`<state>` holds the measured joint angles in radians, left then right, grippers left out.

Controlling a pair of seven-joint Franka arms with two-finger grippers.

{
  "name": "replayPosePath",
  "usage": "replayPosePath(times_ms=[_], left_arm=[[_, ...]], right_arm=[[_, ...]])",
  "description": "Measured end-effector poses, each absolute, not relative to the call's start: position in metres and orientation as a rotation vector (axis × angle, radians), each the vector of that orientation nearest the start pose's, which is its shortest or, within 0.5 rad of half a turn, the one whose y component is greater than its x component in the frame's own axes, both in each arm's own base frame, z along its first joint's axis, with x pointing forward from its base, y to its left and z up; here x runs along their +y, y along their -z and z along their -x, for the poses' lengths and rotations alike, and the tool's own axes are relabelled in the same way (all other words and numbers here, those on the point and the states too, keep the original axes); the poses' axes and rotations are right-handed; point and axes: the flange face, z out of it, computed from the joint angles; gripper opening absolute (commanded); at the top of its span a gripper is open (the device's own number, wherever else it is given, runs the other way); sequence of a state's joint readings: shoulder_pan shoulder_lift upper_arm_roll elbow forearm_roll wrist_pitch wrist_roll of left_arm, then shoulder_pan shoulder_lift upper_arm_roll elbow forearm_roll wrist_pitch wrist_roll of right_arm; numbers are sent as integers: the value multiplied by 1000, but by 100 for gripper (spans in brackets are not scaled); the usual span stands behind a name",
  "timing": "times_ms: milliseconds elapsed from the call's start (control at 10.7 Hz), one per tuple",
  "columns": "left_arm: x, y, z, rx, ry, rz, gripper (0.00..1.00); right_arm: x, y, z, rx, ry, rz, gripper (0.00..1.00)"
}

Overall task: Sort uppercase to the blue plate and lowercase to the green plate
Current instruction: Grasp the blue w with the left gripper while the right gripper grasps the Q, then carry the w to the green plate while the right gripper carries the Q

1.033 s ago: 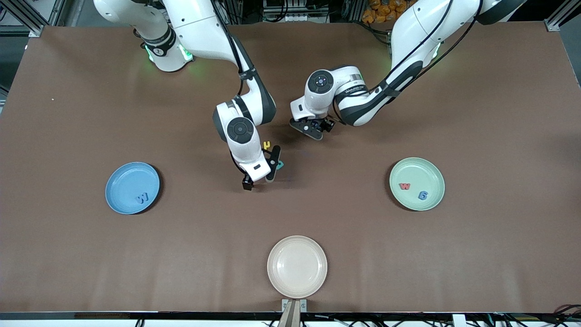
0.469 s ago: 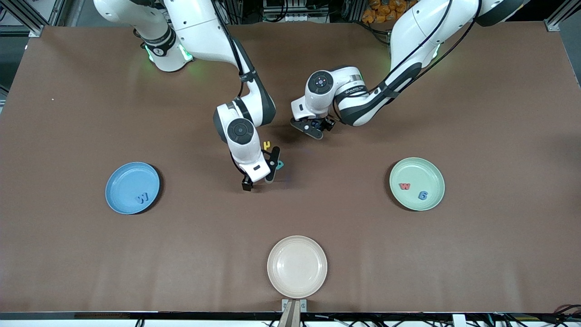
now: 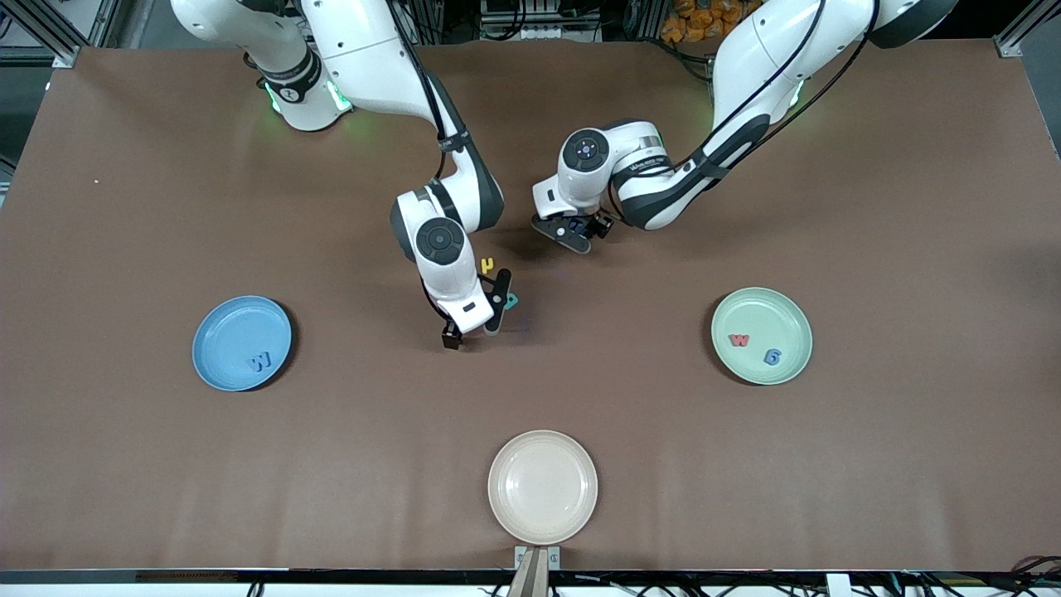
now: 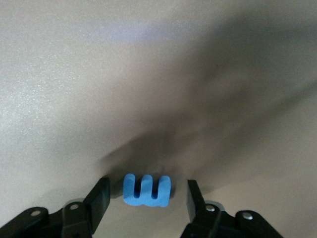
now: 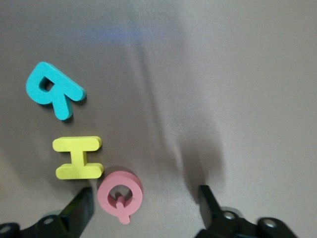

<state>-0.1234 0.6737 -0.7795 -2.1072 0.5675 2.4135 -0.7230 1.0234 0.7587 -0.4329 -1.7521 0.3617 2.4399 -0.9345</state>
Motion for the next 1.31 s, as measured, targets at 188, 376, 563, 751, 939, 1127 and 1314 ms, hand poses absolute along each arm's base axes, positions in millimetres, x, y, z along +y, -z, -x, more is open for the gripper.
replayPosePath(times_ms=[188,376,563,751,939,1127,1314], left_arm=[[-444,-168,-340,858,-229,3031,64],[-442,-167,-339,857,-232,3027,53],[-442,-168,-338,861,-232,3027,42],[-443,-171,-338,863,-223,3029,42],[-443,-172,-337,863,-219,3029,35],[-443,-173,-337,862,-217,3029,31],[-443,-173,-338,860,-217,3030,29]], right_arm=[[388,-174,-538,-2004,36,2500,0],[389,-179,-539,-2001,47,2497,0],[389,-180,-540,-1997,48,2499,0],[381,-182,-544,-1970,37,2515,0],[348,-199,-566,-1895,-12,2579,0],[295,-233,-593,-1788,-71,2661,0],[237,-264,-611,-1664,-154,2742,0]])
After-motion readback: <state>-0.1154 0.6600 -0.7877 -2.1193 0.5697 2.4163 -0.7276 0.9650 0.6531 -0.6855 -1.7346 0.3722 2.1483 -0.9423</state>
